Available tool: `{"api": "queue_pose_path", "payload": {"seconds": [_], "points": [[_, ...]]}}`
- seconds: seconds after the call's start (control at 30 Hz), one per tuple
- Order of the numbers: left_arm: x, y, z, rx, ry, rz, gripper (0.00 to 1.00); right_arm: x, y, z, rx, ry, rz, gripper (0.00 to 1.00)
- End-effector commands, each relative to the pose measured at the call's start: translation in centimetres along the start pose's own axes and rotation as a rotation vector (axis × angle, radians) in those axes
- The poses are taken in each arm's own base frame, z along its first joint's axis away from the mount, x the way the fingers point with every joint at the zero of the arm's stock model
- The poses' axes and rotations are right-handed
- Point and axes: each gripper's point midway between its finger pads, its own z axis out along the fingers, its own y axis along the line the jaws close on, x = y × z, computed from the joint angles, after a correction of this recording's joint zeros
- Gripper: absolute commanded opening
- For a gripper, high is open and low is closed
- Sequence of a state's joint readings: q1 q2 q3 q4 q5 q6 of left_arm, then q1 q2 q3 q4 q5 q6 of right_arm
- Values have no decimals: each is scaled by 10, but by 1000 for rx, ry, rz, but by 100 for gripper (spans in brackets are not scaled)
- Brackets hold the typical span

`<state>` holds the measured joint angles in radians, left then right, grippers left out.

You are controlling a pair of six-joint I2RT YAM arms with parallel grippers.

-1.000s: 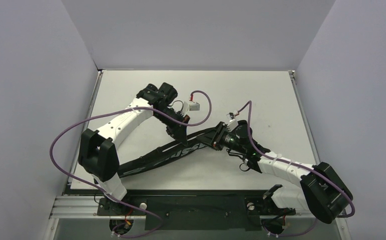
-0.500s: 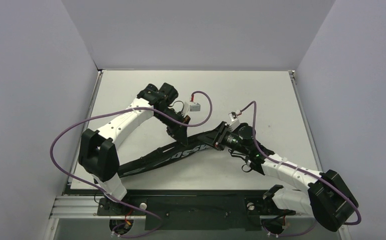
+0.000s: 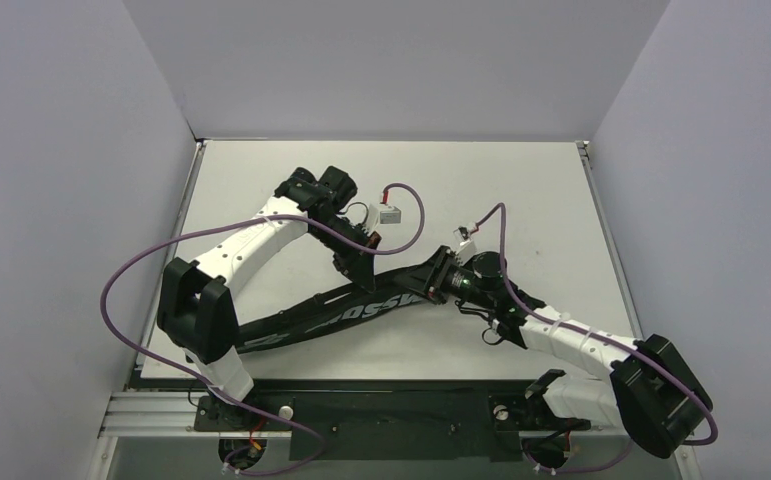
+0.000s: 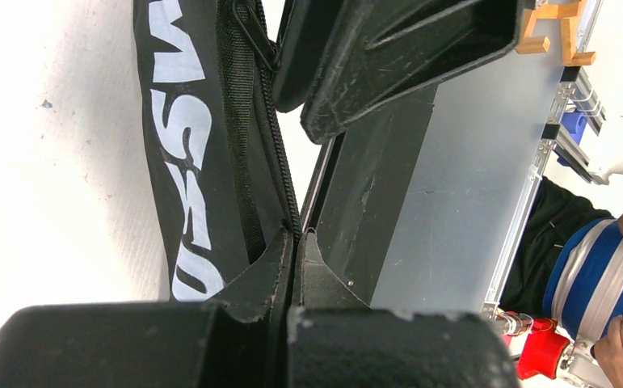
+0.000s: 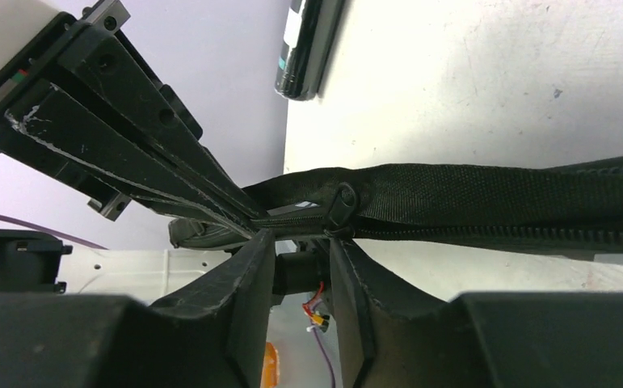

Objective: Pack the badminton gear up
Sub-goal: Zip the racket bag at the center of the board.

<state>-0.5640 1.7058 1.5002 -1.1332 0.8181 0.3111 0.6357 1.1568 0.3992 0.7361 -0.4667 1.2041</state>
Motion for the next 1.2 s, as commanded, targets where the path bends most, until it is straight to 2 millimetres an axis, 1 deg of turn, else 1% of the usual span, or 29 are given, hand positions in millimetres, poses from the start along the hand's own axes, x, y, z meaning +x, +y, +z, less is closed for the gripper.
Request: {"api": "queue_pose_path", "payload": {"seconds": [0.0, 0.03, 0.07, 0.1, 0.13, 0.17, 0.2, 0.23, 0.4, 0.57, 0.6, 0.63, 0.67, 0.7, 0.73, 0.77, 0.8, 0.83, 0.9, 0.93, 1.07, 1.17], "points": [[-18, -22, -15, 31, -70, 75, 0, 6, 6, -5, -28, 35, -28, 31], [-18, -21, -15, 28, -71, 77, 0, 6, 8, -8, -30, 35, -43, 34], [-19, -21, -16, 25, -73, 80, 0, 8, 2, -10, -1, 44, -38, 36], [-19, -21, -16, 23, -75, 83, 0, 6, 7, -14, -8, 37, -59, 39], [-19, -21, -16, 21, -75, 86, 0, 7, 1, -17, 22, 41, -53, 41], [-20, -21, -17, 19, -76, 88, 0, 4, 6, -20, 16, 28, -73, 44], [-20, -22, -17, 19, -78, 92, 0, 4, 1, -23, 43, 32, -68, 46], [-20, -22, -18, 19, -79, 93, 0, 2, 4, -25, 39, 27, -78, 48], [-19, -24, -18, 21, -77, 103, 0, -4, -6, -28, 71, 17, -56, 49], [-14, -26, -17, 23, -64, 109, 0, -15, 4, -25, 52, -18, -60, 48], [-14, -27, -16, 23, -62, 109, 0, -18, 11, -25, 40, -26, -71, 47], [-13, -28, -15, 25, -60, 110, 0, -19, 11, -26, 53, -27, -76, 47], [-13, -28, -15, 25, -59, 112, 0, -24, 22, -28, 40, -43, -115, 46], [-13, -29, -15, 26, -59, 114, 0, -24, 14, -31, 92, -46, -121, 46], [-13, -30, -15, 29, -58, 115, 0, -32, 25, -35, 86, -75, -176, 45], [-13, -30, -14, 31, -57, 117, 0, -31, 20, -38, 123, -67, -183, 45], [-12, -31, -14, 34, -54, 118, 0, -36, 27, -40, 120, -81, -219, 45], [-11, -32, -13, 37, -49, 122, 0, -36, 25, -42, 138, -73, -224, 45], [-10, -34, -11, 40, -42, 126, 0, -39, 33, -40, 140, -61, -249, 45], [-9, -34, -11, 40, -40, 129, 0, -37, 30, -37, 149, -40, -251, 45], [-8, -37, -9, 38, -41, 139, 0, -34, 29, -29, 149, -7, -235, 44], [-8, -38, -10, 37, -44, 140, 0, -32, 27, -28, 150, 2, -224, 44]]}}
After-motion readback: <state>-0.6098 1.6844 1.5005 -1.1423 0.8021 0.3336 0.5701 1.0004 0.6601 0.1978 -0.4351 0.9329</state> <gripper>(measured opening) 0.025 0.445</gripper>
